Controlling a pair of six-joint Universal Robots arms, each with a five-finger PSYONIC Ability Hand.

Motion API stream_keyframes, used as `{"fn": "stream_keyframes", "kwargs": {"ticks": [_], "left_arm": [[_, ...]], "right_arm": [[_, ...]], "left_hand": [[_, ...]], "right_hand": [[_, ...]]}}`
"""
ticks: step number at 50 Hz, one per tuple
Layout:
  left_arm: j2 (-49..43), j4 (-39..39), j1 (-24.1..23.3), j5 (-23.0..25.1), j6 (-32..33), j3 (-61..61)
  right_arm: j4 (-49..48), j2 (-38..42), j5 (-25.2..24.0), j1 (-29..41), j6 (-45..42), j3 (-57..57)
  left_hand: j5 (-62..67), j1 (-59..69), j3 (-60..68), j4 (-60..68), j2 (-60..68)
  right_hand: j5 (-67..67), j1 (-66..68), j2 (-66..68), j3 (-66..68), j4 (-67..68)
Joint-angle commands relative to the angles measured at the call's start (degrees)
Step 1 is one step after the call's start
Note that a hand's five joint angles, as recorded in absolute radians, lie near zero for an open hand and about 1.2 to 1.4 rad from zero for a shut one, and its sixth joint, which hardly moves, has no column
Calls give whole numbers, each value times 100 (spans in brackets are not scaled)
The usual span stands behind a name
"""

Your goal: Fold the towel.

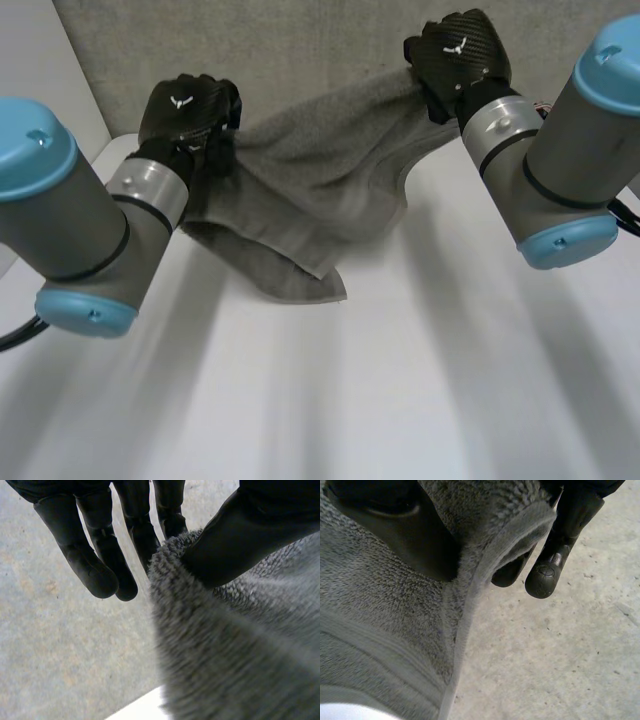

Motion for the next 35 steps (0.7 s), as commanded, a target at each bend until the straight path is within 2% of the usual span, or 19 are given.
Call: {"fn": "stream_keyframes", "kwargs": {"ticks": [1,4,7,9,12,14,15,17,21,23,24,26,27,29,33,35], "left_arm": [[214,-19,-544,-214,-48,-1296],[214,-89,-1018,-223,-48,-1806],[223,-360,-1467,-223,-66,-2141],[284,-851,-1810,-214,-101,-2248],[390,-1091,-1935,-197,-145,-2248],[696,-1433,-2031,-179,-294,-2178],[698,-1434,-2031,-179,-294,-2178],[925,-1417,-1944,-197,-417,-2020],[997,-1346,-1645,-214,-444,-1764],[997,-1294,-1076,-206,-452,-1528],[997,-1294,-1073,-206,-453,-1527],[874,-1197,-574,-188,-453,-1230],[874,-1197,-572,-188,-453,-1228],[481,-1013,-310,-162,-400,-870],[-58,-872,-221,-162,-356,-446],[-635,-933,-194,-153,-268,35]], "right_arm": [[85,25,-411,49,-157,724],[409,69,-649,40,-499,900],[945,183,-658,40,-1104,935],[1332,227,-597,57,-1702,944],[1422,236,-526,75,-1907,962],[1475,236,-404,75,-2117,1049],[1475,236,-403,75,-2118,1050],[1475,201,-403,57,-2179,1190],[1483,140,-421,48,-2162,1313],[1518,70,-421,31,-2223,1514],[1519,69,-421,31,-2223,1516],[1562,-132,-517,-4,-2337,1857],[1562,-133,-518,-4,-2337,1858],[1563,-378,-657,-22,-2582,2261],[1545,-599,-852,-31,-2786,2649],[1536,-817,-895,-31,-2821,2938]], "left_hand": [[-2266,-920,-1147,-1077,-1261],[-2266,-920,-1147,-1077,-1261],[-2266,-920,-1147,-1077,-1261],[-3435,-2089,-2316,-2246,-2430],[-3946,-2600,-2827,-2757,-2941],[-5000,-3654,-3881,-3811,-3995],[-5005,-3659,-3886,-3817,-4000],[-5893,-4547,-4774,-4704,-4888],[-6385,-5039,-5266,-5196,-5380],[-6636,-5290,-5517,-5448,-5631],[-6637,-5291,-5518,-5449,-5632],[-6620,-5274,-5501,-5432,-5615],[-6620,-5274,-5501,-5432,-5615],[-6537,-5190,-5418,-5348,-5532],[-6519,-5173,-5400,-5331,-5514],[-6486,-5140,-5367,-5297,-5481]], "right_hand": [[366,345,450,423,306],[366,345,450,423,306],[366,345,450,423,306],[366,345,450,423,306],[366,345,450,423,306],[366,345,450,423,306],[366,345,450,423,306],[366,345,450,423,306],[366,345,450,423,306],[366,345,450,423,306],[366,345,450,423,306],[366,345,450,423,306],[366,345,450,423,306],[366,345,450,423,306],[366,345,450,423,306],[366,345,450,423,306]]}}
